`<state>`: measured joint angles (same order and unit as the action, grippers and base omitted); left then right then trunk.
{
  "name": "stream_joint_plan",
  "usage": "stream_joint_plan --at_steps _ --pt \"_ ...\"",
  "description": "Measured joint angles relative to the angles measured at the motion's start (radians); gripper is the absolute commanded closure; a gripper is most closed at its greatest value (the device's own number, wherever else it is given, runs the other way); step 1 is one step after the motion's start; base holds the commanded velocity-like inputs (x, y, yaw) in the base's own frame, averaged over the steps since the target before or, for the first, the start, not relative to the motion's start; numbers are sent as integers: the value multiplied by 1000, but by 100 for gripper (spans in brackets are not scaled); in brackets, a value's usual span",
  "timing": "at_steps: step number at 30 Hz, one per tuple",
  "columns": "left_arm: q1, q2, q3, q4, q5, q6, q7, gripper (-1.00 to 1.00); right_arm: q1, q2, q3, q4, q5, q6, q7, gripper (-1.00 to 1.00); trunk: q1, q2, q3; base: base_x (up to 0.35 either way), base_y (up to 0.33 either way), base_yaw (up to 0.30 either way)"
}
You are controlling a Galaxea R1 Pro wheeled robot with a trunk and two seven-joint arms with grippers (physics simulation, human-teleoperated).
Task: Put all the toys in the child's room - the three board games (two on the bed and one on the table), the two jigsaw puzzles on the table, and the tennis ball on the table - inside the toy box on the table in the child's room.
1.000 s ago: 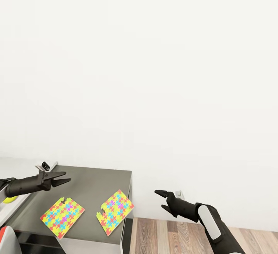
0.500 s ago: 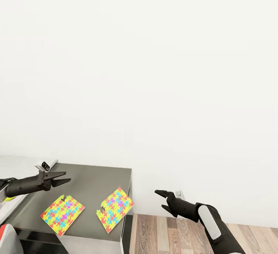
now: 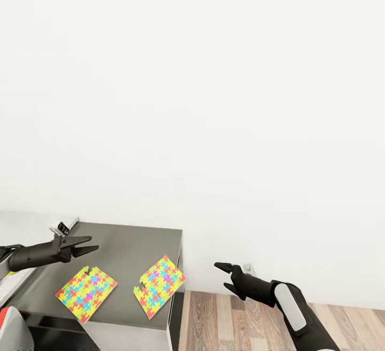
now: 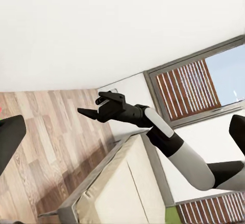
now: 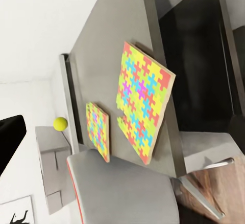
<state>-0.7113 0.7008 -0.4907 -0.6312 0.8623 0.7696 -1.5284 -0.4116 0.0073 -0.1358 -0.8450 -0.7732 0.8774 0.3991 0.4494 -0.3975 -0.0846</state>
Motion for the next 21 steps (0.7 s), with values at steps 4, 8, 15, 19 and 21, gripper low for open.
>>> stream_joint_plan --at_steps 4,8,15,19,21 --pt "-12 -8 4 -66 0 90 7 -100 0 2 2 0 -1 -1 -1 -100 0 0 -7 0 0 0" --pt "-17 -8 9 -166 -16 201 66 -100 0 2 2 0 0 -2 -1 -100 0 0 -13 0 0 21" --pt "-60 -19 17 -198 -21 253 171 -100 -10 0 -1 -3 -7 -29 -1 -100 0 0 -25 0 0 75" --pt "-106 -24 19 -199 -19 257 187 -100 -45 2 1 1 -4 -38 -3 -100 0 0 -31 0 0 90" --pt "-124 -25 20 -199 -19 258 190 -100 -56 4 2 5 -1 -41 -9 -100 0 0 -35 0 0 92"
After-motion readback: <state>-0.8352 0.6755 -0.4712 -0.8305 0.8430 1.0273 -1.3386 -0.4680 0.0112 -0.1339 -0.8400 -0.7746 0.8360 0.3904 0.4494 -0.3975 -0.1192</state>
